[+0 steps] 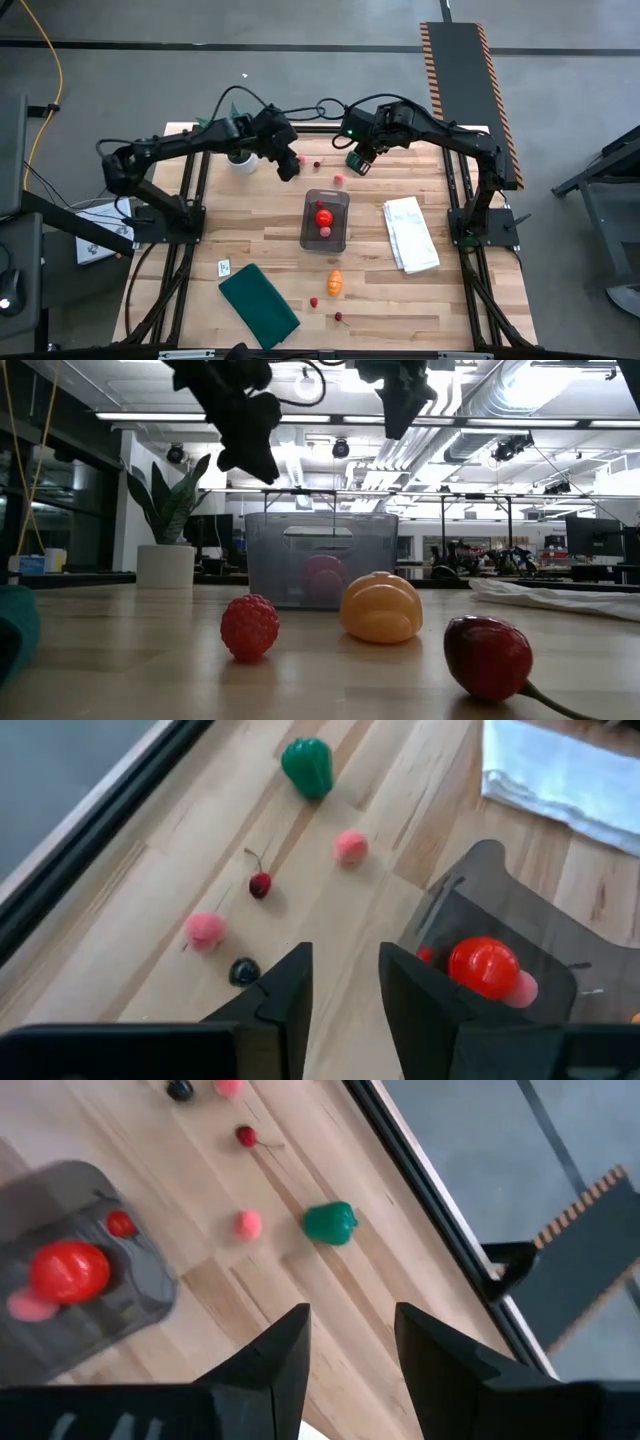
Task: Pick and placing Produce into tupperware
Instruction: Put the black cherry into the transparent black bin
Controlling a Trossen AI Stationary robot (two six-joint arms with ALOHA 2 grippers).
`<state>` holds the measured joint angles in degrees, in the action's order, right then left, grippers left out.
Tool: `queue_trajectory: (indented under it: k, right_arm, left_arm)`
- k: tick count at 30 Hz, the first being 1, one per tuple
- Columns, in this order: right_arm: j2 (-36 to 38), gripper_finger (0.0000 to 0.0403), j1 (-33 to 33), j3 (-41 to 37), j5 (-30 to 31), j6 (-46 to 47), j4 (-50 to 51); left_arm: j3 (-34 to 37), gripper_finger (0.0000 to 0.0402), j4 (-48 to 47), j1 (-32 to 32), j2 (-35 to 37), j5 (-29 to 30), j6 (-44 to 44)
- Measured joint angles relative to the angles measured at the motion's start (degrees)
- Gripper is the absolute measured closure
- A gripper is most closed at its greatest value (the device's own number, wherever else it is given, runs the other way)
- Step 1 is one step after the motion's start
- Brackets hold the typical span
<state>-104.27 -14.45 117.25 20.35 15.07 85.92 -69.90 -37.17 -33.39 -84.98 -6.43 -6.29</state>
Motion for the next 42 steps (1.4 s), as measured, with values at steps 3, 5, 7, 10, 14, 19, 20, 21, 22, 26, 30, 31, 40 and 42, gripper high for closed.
queue_trajectory:
  k: [3,5,7,10,14,19,20,21,22,26,30,31,40,42]
  right_arm:
    - [0.00,0.0263,-0.12,0.00,0.53,-0.16,0.93]
    - [0.00,0.0263,-0.12,0.00,0.53,-0.38,1.37]
    - [0.00,0.0263,-0.14,0.00,0.60,-1.03,1.48]
    - [0.00,0.0263,-0.20,0.00,0.60,-2.05,1.38]
    - [-0.01,0.0263,-0.58,0.00,0.58,-2.54,1.28]
    - [0.00,0.0263,-0.97,0.00,0.59,-2.89,1.30]
    - [-0.01,0.0263,-0.97,0.00,0.60,-3.15,1.30]
    - [-0.01,0.0263,-0.97,0.00,0.58,-3.36,1.30]
    - [-0.01,0.0263,-0.95,0.00,0.58,-3.40,1.30]
    - [-0.01,0.0263,-0.95,0.00,0.55,-3.57,1.33]
    - [-0.02,0.0263,-0.95,0.00,0.52,-3.57,1.44]
    - [-0.01,0.0263,-0.95,0.00,0.43,-3.59,1.51]
    - [-0.02,0.0263,-0.95,0.00,0.10,-3.61,1.57]
    - [-0.02,0.0263,-0.95,0.00,0.07,-3.61,1.57]
  left_arm:
    - [-1.80,0.0293,-2.82,0.00,-2.28,0.01,-1.39]
    - [-2.61,0.0293,-3.68,0.00,-3.19,0.01,-1.66]
    - [-2.63,0.0293,-4.67,0.00,-3.84,0.01,-1.70]
    - [-2.62,0.0296,-4.97,0.00,-4.83,0.02,-1.64]
    - [-2.62,0.0308,-4.94,-0.02,-6.25,1.22,-1.47]
    - [-2.61,0.0323,-4.90,-0.03,-8.23,1.54,-1.52]
    - [-2.61,0.0324,-4.97,-0.04,-8.56,1.54,-1.70]
    - [-2.61,0.0325,-4.99,-0.02,-8.91,1.78,-1.92]
    - [-2.61,0.0325,-4.89,-0.02,-9.27,2.09,-2.03]
    - [-2.61,0.0322,-4.93,-0.14,-10.96,2.58,-2.84]
    - [-2.60,0.0318,-4.94,-0.90,-12.44,2.38,-3.76]
    - [-2.57,0.0317,-5.03,-1.29,-12.56,2.46,-4.41]
    - [-2.57,0.0316,-4.87,-5.02,-12.51,3.06,-6.32]
    - [-2.59,0.0316,-4.63,-5.42,-12.80,3.16,-6.66]
